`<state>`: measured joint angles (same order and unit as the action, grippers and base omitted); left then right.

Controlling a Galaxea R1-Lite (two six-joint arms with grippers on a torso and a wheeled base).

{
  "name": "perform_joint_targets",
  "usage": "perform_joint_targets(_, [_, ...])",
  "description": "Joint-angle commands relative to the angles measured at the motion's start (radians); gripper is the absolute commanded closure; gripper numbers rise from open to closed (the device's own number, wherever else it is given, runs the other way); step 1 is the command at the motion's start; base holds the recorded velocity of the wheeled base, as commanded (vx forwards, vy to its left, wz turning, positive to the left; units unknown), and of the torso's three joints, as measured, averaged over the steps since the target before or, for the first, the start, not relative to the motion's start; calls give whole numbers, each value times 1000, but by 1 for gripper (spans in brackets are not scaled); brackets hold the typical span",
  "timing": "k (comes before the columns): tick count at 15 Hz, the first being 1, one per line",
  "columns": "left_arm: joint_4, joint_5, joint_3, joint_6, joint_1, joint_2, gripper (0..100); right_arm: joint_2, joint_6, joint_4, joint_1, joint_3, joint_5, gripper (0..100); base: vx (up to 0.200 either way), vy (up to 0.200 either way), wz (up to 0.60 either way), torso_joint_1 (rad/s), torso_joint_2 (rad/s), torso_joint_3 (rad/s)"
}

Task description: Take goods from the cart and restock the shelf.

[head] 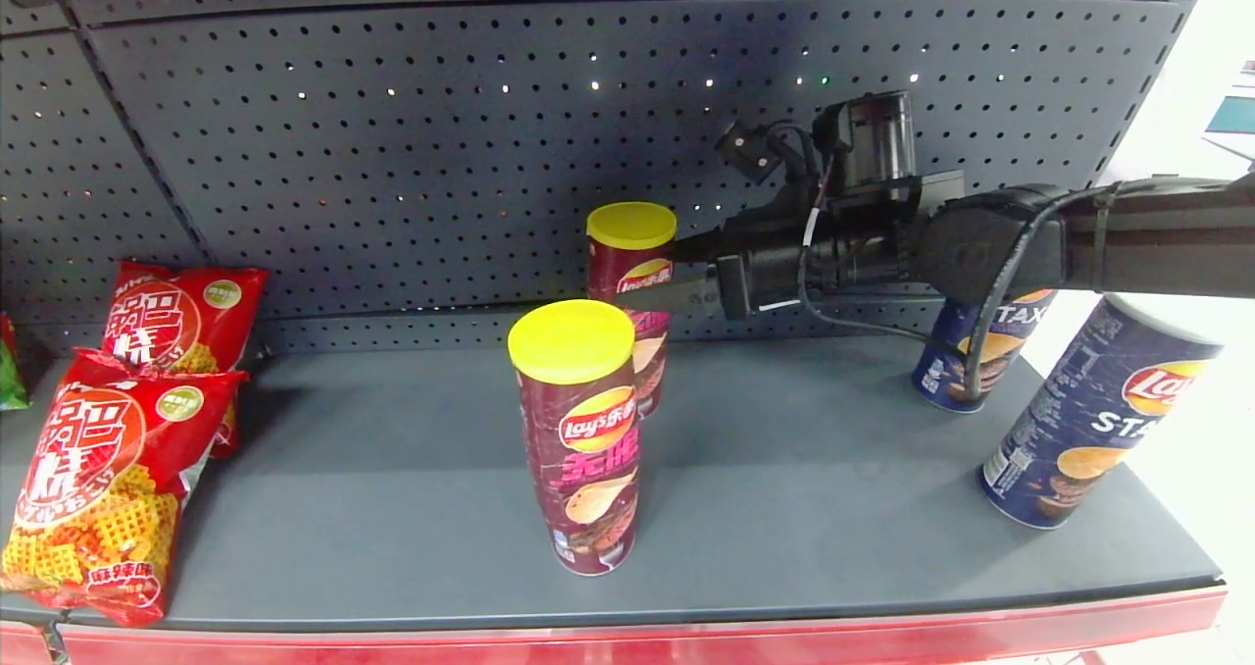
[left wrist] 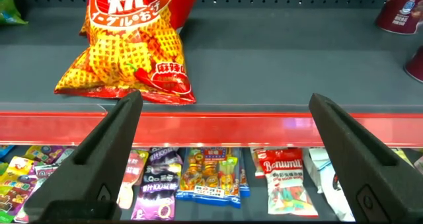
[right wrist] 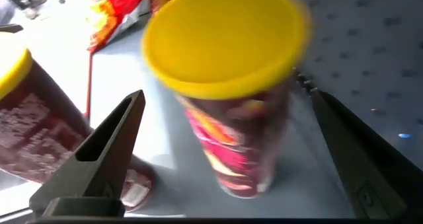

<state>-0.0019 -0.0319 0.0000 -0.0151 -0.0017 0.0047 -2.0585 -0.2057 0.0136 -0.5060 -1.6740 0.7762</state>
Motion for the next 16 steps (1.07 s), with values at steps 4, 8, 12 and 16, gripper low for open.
perform_joint_targets(4, [-1, 0, 0, 0, 0, 1, 0, -8, 2, -6, -37, 0, 0, 0, 0, 0, 0, 0, 0, 0])
perform_joint_targets(8, [0, 0, 0, 0, 0, 1, 0, -18, 12, -7, -55, 0, -3, 0, 0, 0, 0, 0, 0, 0])
perform_joint_targets(12, [0, 0, 0, 0, 0, 1, 0, -26, 28, -9, -63, 2, -11, 0, 0, 0, 0, 0, 0, 0])
perform_joint_targets(16, [0, 0, 0, 0, 0, 1, 0, -57, 42, -9, -48, -1, -52, 0, 0, 0, 0, 0, 0, 0])
